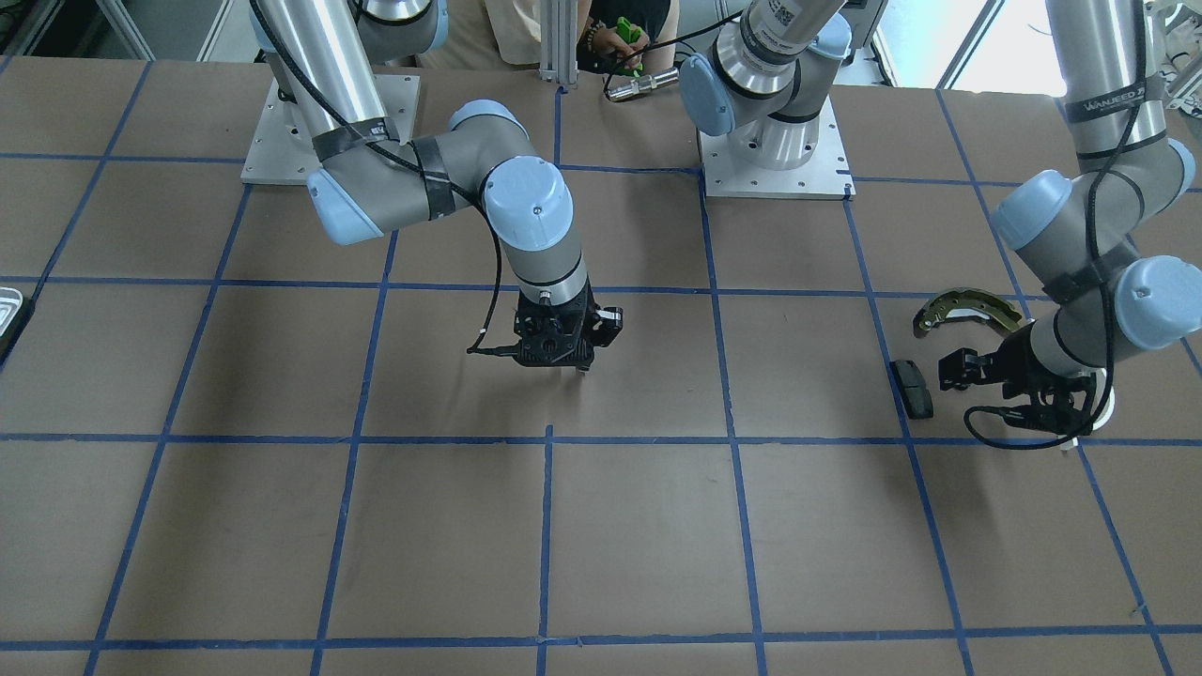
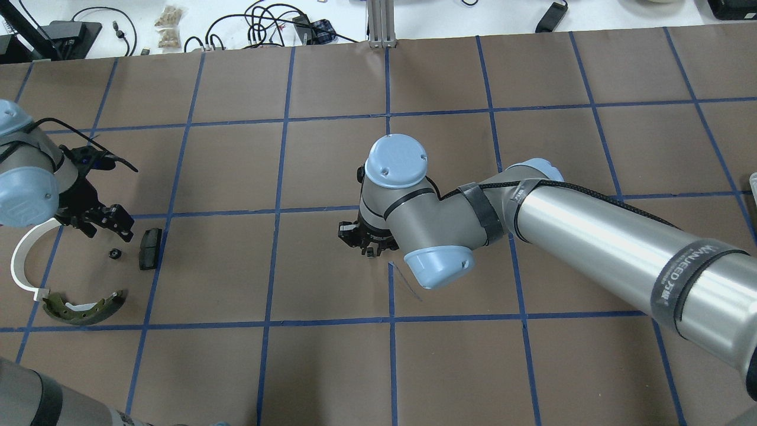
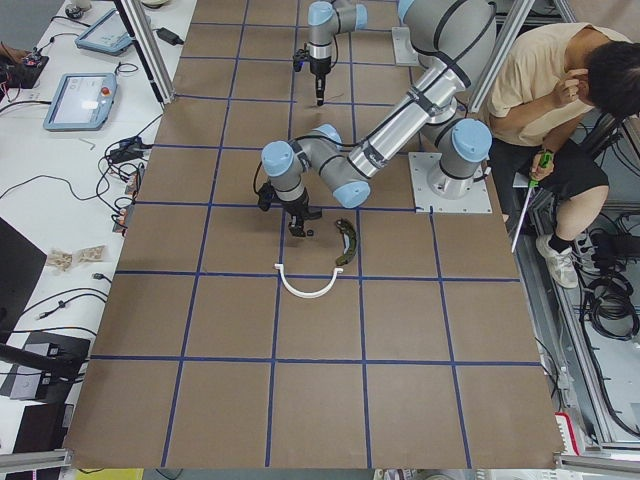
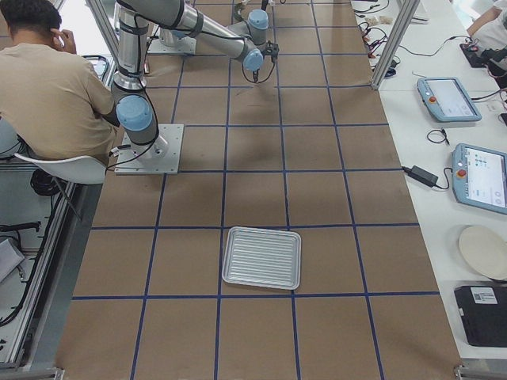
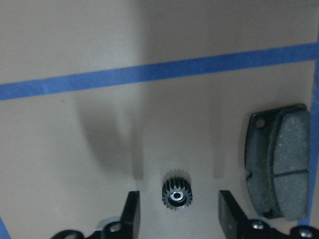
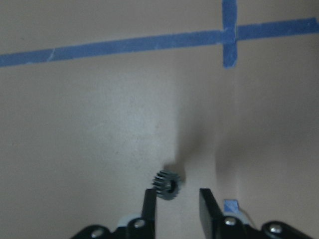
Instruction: Place bearing gear from tray to pile
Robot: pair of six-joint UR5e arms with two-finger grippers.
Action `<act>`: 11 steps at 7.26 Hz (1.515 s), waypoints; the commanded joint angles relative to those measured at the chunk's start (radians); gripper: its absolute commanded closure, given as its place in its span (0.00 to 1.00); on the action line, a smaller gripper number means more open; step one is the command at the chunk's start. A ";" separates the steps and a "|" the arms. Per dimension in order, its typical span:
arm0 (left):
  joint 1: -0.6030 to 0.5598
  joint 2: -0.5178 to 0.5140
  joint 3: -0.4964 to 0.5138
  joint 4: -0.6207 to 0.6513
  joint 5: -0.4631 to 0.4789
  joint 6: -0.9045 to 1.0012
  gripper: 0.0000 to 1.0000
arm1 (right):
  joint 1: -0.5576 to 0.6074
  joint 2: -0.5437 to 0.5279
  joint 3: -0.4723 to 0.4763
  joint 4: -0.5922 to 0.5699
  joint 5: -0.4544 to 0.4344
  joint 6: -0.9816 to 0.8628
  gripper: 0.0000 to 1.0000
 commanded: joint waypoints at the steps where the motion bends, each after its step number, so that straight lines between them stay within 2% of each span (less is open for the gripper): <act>1: -0.158 0.011 0.157 -0.207 -0.010 -0.188 0.00 | -0.091 -0.011 -0.094 0.120 -0.042 -0.106 0.00; 3: -0.310 0.037 0.178 -0.241 -0.065 -0.344 0.00 | -0.201 -0.060 -0.222 0.345 -0.133 -0.342 0.00; 4: -0.408 0.038 0.179 -0.240 -0.091 -0.455 0.00 | -0.255 -0.097 -0.277 0.445 -0.130 -0.383 0.00; 5: -0.495 0.043 0.179 -0.215 -0.172 -0.563 0.00 | -0.288 -0.145 -0.349 0.575 -0.136 -0.423 0.00; 6: -0.549 0.019 0.175 -0.176 -0.174 -0.640 0.00 | -0.323 -0.185 -0.415 0.689 -0.136 -0.490 0.00; 7: -0.597 0.006 0.170 -0.163 -0.181 -0.728 0.00 | -0.343 -0.258 -0.441 0.749 -0.144 -0.516 0.00; 8: -0.659 0.008 0.149 -0.148 -0.172 -0.784 0.00 | -0.372 -0.324 -0.440 0.753 -0.141 -0.583 0.00; 10: -0.723 0.005 0.060 -0.030 -0.183 -0.876 0.00 | -0.465 -0.349 -0.402 0.818 -0.125 -0.589 0.00; 11: -0.746 -0.003 -0.010 0.065 -0.183 -0.892 0.00 | -0.457 -0.372 -0.383 0.801 -0.116 -0.587 0.00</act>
